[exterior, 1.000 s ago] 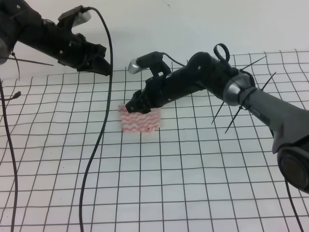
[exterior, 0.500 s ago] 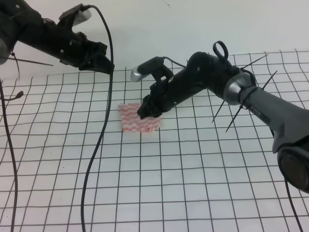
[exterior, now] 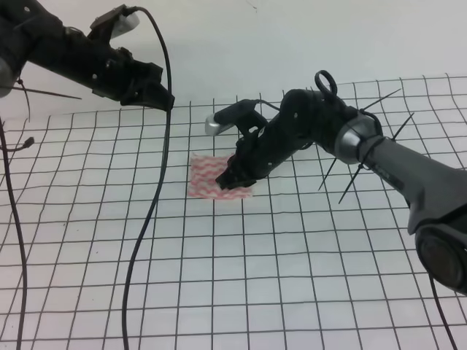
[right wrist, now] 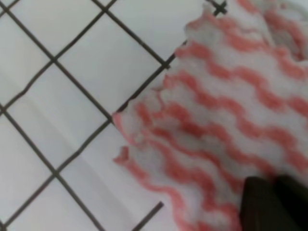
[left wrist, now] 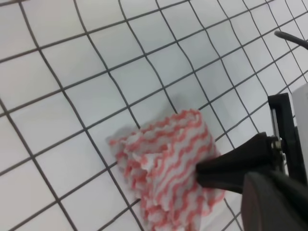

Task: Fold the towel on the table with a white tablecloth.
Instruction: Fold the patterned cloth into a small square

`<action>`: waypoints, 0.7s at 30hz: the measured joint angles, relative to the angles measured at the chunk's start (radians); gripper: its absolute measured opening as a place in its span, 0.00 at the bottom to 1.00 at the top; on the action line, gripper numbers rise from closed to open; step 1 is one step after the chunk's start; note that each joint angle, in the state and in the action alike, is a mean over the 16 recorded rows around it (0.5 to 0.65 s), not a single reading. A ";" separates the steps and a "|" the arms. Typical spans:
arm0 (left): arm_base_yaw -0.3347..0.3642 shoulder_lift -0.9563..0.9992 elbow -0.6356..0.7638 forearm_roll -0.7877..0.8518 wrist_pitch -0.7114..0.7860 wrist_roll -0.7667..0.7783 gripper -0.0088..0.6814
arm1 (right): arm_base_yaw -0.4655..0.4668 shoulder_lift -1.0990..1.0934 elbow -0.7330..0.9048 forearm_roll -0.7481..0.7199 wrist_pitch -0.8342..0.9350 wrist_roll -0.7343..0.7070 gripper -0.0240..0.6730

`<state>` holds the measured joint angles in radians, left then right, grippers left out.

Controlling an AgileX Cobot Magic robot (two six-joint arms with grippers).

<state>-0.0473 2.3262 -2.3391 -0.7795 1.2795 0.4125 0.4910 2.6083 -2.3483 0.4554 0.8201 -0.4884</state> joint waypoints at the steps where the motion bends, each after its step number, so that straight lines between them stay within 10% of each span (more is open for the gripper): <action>1: 0.000 0.000 0.000 0.000 0.000 0.000 0.01 | 0.000 -0.002 -0.001 -0.005 0.003 0.007 0.13; 21: 0.000 -0.172 0.018 -0.018 0.000 0.022 0.01 | -0.036 -0.210 -0.014 0.022 0.042 0.016 0.10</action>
<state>-0.0475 2.1538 -2.3212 -0.7971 1.2795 0.4350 0.4549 2.3988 -2.3620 0.4773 0.8624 -0.4728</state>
